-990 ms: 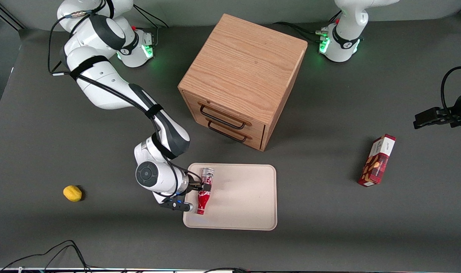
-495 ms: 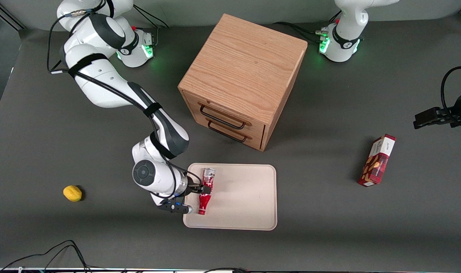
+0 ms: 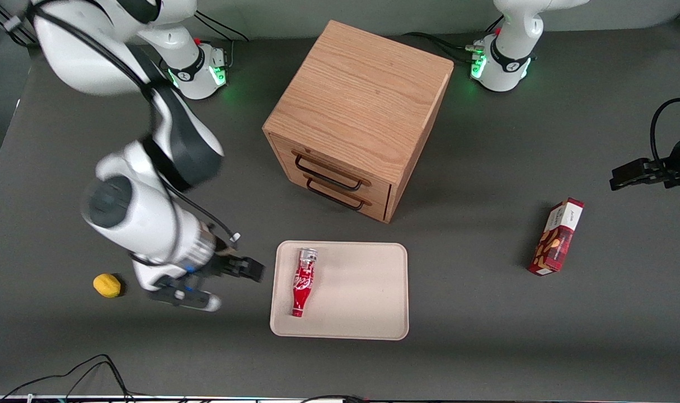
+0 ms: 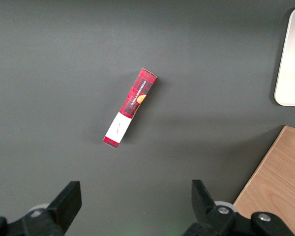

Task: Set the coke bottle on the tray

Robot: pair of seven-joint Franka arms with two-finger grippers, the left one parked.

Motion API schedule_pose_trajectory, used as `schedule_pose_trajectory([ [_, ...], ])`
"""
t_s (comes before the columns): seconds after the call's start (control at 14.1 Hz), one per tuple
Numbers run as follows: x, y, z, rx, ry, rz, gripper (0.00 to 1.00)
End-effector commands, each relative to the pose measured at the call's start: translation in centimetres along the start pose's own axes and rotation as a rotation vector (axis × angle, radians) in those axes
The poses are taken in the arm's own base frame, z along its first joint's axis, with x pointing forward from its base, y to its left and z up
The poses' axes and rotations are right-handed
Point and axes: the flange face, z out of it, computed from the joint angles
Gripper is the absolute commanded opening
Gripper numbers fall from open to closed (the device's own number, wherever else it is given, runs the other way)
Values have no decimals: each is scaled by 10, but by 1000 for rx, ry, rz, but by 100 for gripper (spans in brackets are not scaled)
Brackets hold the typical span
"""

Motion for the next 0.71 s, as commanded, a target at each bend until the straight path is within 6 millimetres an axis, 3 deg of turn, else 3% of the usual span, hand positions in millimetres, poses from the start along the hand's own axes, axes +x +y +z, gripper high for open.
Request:
schedule_pose_trajectory([
  [0.0, -19, 51, -65, -131, -36, 21, 100],
  [0.14, -37, 88, -120, -157, -78, 3, 100],
  [0.28, -59, 123, -155, -161, -86, 47, 100],
  [0.35, -76, 156, -169, -143, -100, 50, 100],
  [0.42, -89, 174, -177, -118, -109, 70, 100],
  [0.64, -130, 191, -177, -107, -93, 82, 100],
])
